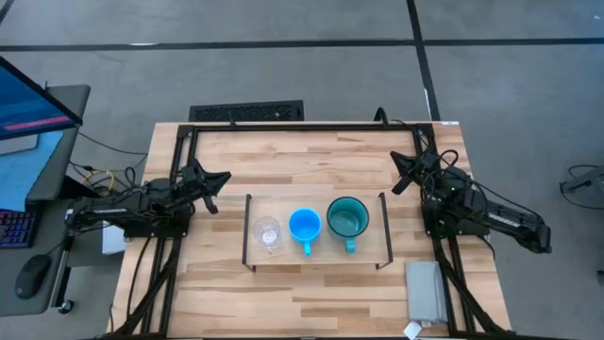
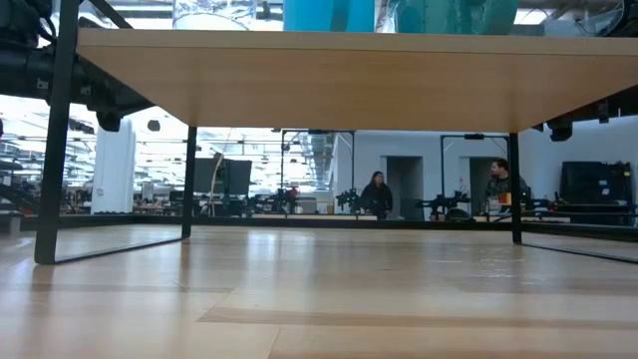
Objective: Stack small to large cups/mugs on shelf
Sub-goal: Return to Home Position
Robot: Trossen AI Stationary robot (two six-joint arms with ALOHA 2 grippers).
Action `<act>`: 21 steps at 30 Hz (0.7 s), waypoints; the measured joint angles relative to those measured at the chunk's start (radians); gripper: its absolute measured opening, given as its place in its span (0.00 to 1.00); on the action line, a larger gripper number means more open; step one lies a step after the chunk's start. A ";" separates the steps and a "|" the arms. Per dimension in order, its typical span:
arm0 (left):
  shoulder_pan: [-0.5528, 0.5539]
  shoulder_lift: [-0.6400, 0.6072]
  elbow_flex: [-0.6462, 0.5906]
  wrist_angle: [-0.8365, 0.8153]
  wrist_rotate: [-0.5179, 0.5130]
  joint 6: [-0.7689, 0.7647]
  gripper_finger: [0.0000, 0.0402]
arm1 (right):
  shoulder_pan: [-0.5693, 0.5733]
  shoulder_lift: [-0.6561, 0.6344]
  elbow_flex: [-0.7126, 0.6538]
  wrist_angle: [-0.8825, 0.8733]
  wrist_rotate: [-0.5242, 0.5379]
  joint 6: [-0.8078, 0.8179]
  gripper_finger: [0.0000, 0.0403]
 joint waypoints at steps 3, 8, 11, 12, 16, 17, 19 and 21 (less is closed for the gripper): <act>0.000 0.000 0.000 0.000 0.003 0.003 0.06 | 0.000 0.000 0.000 0.000 0.000 -0.002 0.06; 0.000 0.000 0.000 -0.001 0.009 -0.031 0.06 | 0.000 0.000 0.000 0.000 0.000 -0.003 0.06; 0.000 0.000 0.000 -0.003 0.034 0.001 0.06 | 0.000 0.000 0.000 0.000 0.000 -0.003 0.06; 0.000 0.000 0.000 -0.004 0.044 0.019 0.06 | 0.000 0.000 0.000 0.000 0.000 -0.003 0.06; 0.000 0.000 0.000 -0.007 0.085 0.034 0.06 | 0.000 0.000 0.000 0.000 0.000 -0.003 0.06; 0.000 0.000 0.000 -0.008 0.100 0.026 0.06 | 0.000 0.000 0.000 0.000 0.000 -0.003 0.06; 0.000 0.000 0.000 -0.014 0.147 0.002 0.06 | 0.001 0.000 0.000 0.000 0.000 -0.003 0.06; 0.000 0.000 0.000 -0.019 0.193 -0.014 0.06 | 0.001 0.000 0.000 0.000 0.000 -0.003 0.06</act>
